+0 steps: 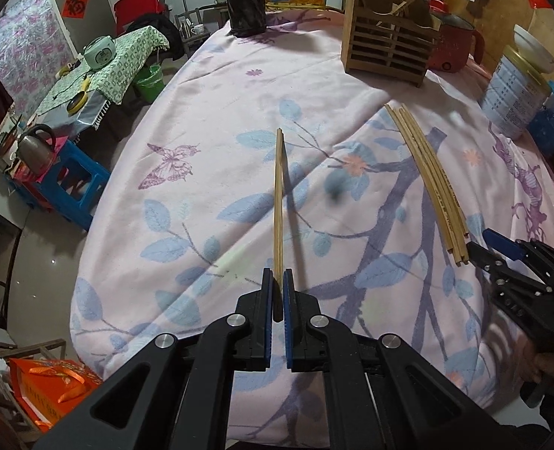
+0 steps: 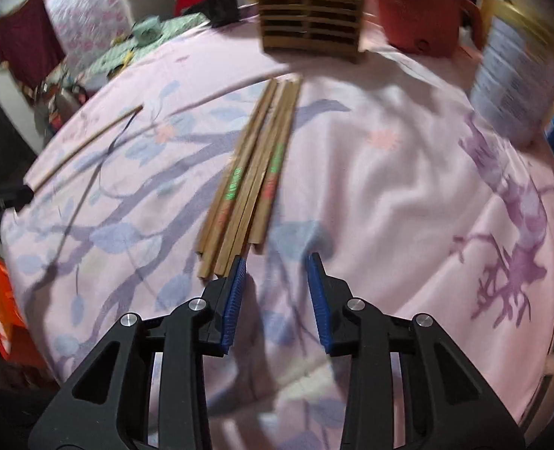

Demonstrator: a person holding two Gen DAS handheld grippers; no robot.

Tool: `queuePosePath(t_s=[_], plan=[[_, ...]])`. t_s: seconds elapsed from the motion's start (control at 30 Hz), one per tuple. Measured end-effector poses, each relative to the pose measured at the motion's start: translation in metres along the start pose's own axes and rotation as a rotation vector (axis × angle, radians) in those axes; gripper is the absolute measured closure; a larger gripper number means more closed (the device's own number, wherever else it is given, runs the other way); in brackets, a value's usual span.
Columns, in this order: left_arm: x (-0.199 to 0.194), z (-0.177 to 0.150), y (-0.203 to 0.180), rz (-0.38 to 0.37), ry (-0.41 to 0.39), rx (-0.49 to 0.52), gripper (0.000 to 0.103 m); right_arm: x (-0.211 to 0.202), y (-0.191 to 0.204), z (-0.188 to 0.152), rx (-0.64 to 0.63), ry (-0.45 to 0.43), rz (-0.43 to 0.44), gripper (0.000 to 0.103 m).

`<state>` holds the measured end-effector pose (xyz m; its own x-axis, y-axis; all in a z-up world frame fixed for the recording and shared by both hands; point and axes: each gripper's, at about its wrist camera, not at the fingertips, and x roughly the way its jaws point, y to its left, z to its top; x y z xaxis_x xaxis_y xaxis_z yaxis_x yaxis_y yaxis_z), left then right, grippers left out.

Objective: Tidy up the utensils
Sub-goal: 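Lift the chopstick with the left gripper while the right gripper grasps another chopstick, then drop the left gripper's chopstick into the caddy while the right carries its chopstick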

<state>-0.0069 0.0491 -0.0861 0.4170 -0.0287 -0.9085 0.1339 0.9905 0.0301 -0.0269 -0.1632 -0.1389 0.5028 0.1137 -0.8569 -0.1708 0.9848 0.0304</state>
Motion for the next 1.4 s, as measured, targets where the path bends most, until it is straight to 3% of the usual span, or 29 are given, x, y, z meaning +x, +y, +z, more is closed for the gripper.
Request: queuePosePath(t_s=[0.13,0.4,0.53,0.93,1.1,1.3,1.4], plan=[[-0.005,0.002,0.003,0.012,-0.009,0.005,0.097,0.0,-0.007,0.006,0.06,-0.024,0.019,0.071],[-0.012,0.003,0.012,0.031,-0.018,0.008,0.097,0.008,-0.015,0.007,0.096,-0.061,0.009,0.096],[-0.014,0.003,0.013,0.029,-0.026,0.015,0.097,-0.004,-0.019,0.007,0.121,-0.073,0.0,0.096],[-0.067,0.05,-0.008,-0.03,-0.187,0.07,0.097,-0.135,-0.045,0.048,0.17,-0.351,-0.057,0.097],[-0.095,0.069,-0.019,-0.105,-0.239,0.098,0.097,-0.171,-0.046,0.056,0.174,-0.433,-0.064,0.097],[-0.105,0.076,-0.026,-0.189,-0.235,0.09,0.097,-0.183,-0.045,0.052,0.181,-0.449,-0.072,0.097],[-0.101,0.073,-0.028,-0.193,-0.222,0.09,0.097,-0.18,-0.045,0.046,0.194,-0.432,-0.067,0.097]])
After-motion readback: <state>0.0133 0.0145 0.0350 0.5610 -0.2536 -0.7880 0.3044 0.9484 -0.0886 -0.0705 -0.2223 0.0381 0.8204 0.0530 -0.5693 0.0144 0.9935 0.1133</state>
